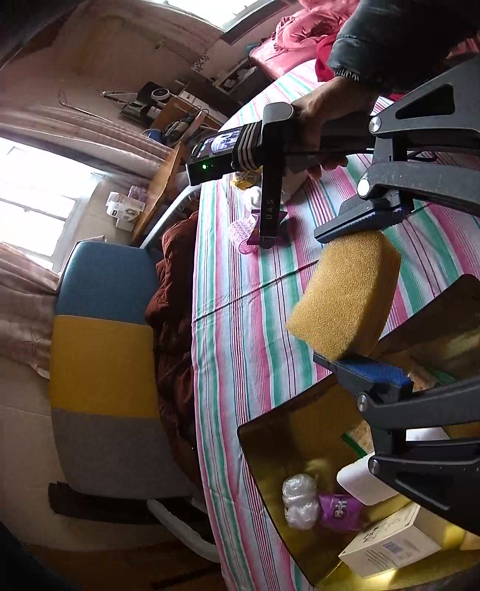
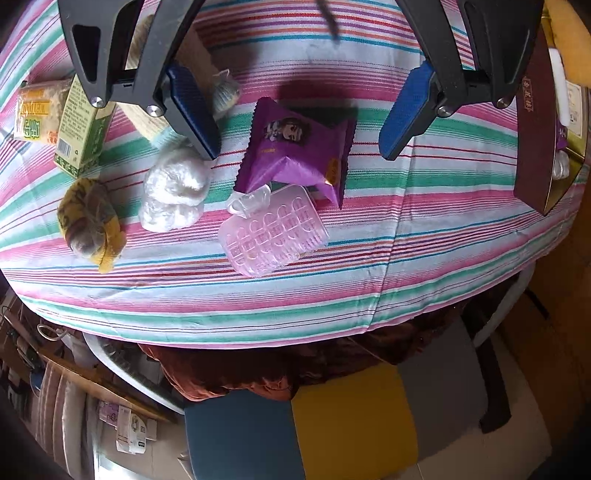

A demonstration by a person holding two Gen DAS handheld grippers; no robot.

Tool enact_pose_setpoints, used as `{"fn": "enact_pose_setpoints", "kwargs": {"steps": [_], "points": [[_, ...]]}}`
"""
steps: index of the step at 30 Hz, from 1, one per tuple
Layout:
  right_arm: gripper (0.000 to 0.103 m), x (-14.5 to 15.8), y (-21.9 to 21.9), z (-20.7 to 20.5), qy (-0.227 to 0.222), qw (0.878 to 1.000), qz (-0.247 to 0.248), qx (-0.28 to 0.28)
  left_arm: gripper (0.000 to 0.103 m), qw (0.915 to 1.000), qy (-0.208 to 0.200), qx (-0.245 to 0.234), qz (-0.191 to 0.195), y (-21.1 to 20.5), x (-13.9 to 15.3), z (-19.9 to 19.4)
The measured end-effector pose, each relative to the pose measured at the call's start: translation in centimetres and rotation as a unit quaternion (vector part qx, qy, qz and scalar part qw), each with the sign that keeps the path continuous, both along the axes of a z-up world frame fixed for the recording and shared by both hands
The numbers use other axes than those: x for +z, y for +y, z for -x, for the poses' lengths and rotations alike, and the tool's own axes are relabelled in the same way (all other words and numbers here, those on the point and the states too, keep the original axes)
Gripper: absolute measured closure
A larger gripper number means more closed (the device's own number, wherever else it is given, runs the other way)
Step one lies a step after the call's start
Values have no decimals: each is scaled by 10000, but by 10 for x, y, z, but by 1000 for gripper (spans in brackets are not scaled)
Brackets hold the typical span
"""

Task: Organize objects
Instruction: 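Carry the yellow sponge toward the tray with the left tool while the right tool grasps the purple sachet, then release the yellow sponge and purple sachet into the gold tray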

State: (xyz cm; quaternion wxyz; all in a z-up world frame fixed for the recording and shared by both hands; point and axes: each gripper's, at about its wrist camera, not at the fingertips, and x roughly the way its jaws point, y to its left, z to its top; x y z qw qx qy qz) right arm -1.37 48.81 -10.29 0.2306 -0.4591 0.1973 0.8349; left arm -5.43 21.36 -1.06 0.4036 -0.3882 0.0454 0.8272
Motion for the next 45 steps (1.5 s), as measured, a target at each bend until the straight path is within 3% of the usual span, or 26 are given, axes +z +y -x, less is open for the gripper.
{"fn": "enact_pose_setpoints", "kwargs": {"steps": [6, 9, 11, 13, 23, 34, 45], "points": [[18, -4, 1, 6, -52, 10000, -15, 40, 44, 10000, -20, 8, 43, -1, -3, -1], [31, -7, 2, 8, -142, 9998, -109, 70, 44, 10000, -5, 44, 49, -2, -4, -2], [52, -9, 3, 7, -200, 9997, -123, 96, 44, 10000, -37, 68, 60, -4, -5, -1], [57, -8, 3, 5, -214, 9997, -90, 99, 44, 9999, -31, 98, 64, -6, -6, -2], [60, 6, -33, -7, -131, 9968, 89, 786, 44, 9986, 51, 532, 7, -52, 1, -4], [60, 40, -91, -18, 386, 9876, 183, 1510, 44, 9907, 79, 1358, -19, -134, 2, -5], [60, 86, -202, 13, 893, 9591, 259, 2674, 44, 9793, 20, 2019, -168, -197, -4, -3]]}}
